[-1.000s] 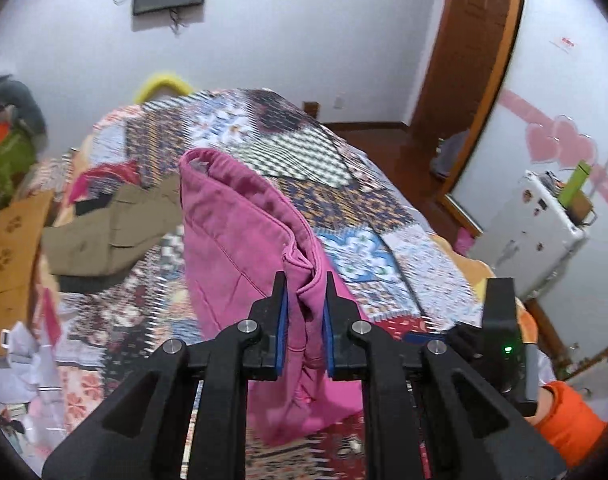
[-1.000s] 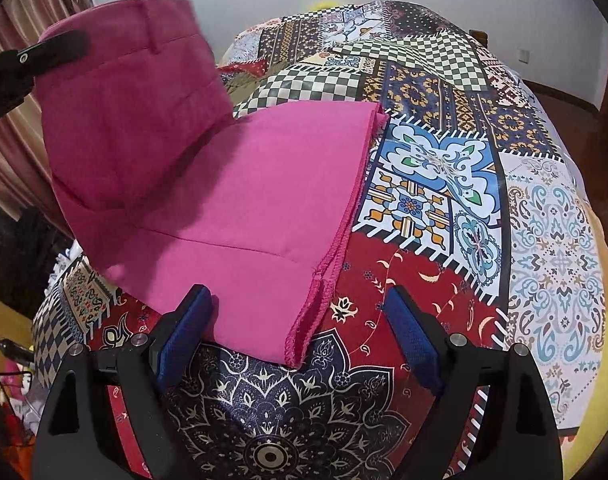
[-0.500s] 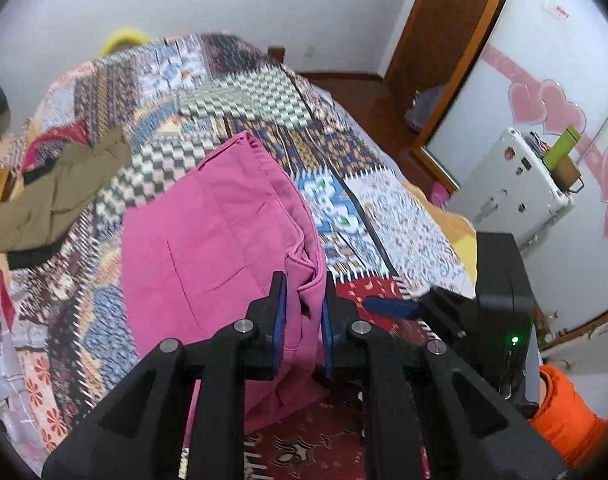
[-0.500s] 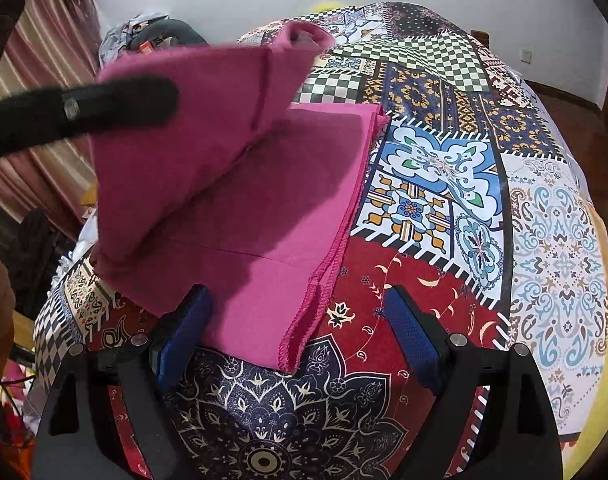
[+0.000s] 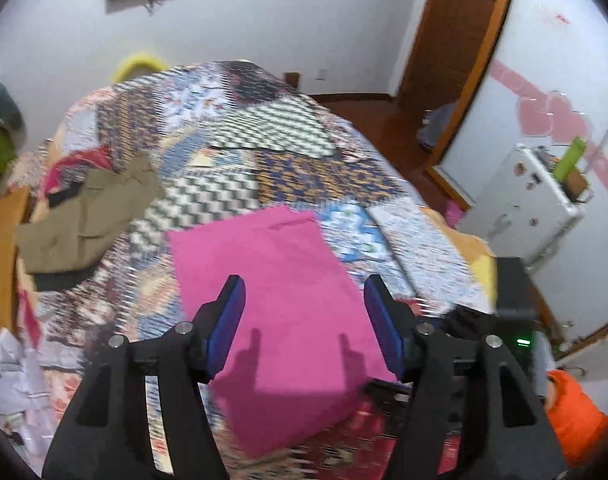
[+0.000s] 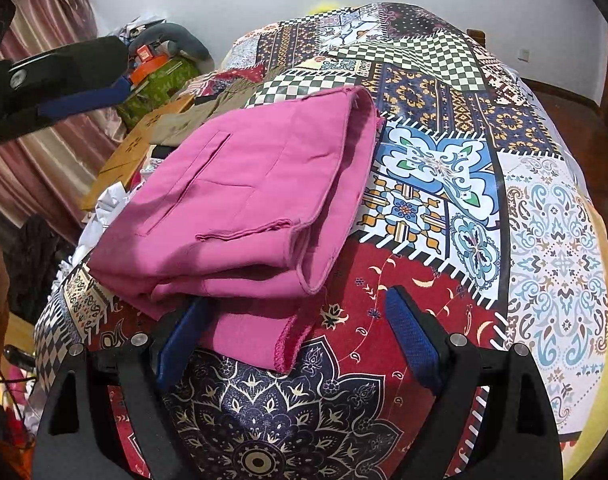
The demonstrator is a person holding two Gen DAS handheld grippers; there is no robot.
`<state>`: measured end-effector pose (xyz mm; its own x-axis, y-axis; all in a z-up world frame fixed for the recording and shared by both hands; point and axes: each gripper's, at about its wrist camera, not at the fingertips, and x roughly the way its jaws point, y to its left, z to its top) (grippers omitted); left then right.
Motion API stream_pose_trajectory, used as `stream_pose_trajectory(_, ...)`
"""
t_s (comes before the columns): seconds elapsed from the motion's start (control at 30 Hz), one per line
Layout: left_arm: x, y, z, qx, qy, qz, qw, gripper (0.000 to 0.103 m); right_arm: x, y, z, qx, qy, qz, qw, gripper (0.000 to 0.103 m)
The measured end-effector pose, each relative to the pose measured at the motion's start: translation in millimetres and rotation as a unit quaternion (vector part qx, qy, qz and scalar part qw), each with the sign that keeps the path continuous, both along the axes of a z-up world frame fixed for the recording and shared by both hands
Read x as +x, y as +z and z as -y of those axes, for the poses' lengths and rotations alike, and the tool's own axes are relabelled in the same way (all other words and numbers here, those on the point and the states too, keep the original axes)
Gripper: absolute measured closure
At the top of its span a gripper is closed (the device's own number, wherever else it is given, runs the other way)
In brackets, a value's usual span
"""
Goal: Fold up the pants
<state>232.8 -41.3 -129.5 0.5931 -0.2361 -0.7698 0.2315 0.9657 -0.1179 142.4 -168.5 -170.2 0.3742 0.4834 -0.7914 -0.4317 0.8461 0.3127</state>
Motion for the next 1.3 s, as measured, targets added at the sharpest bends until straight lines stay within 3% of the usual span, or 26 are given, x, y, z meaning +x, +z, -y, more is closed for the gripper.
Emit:
stream_pose_trajectory(0.3,63,-25,-49,0.068,0.047,-0.019,0.9964,0.027,0,3,9,0.001,-0.014,-0.003,1.0,0.016)
stream_pose_trajectory(0.6,138,-83,-71,0.081,0.066,-0.09,0.9904,0.026,2,15,38,-0.003,-0.063,0.013,0.998,0.016)
stream_pose_trajectory(0.77,159,-126,-68,0.123,0.065,-0.142,0.9801,0.024,7,24,51,-0.015,-0.089,0.025,0.996,0.016)
stream_pose_trajectory(0.93,152,-137,-86,0.123,0.081,-0.14,0.9793,0.004,11,28,59,-0.012,-0.11,0.03,0.993,0.016)
stream_pose_trajectory(1.3,78,-118,-134,0.144,0.119,-0.134,0.9733,0.004,2,44,52,-0.001,-0.098,0.047,0.994,0.016)
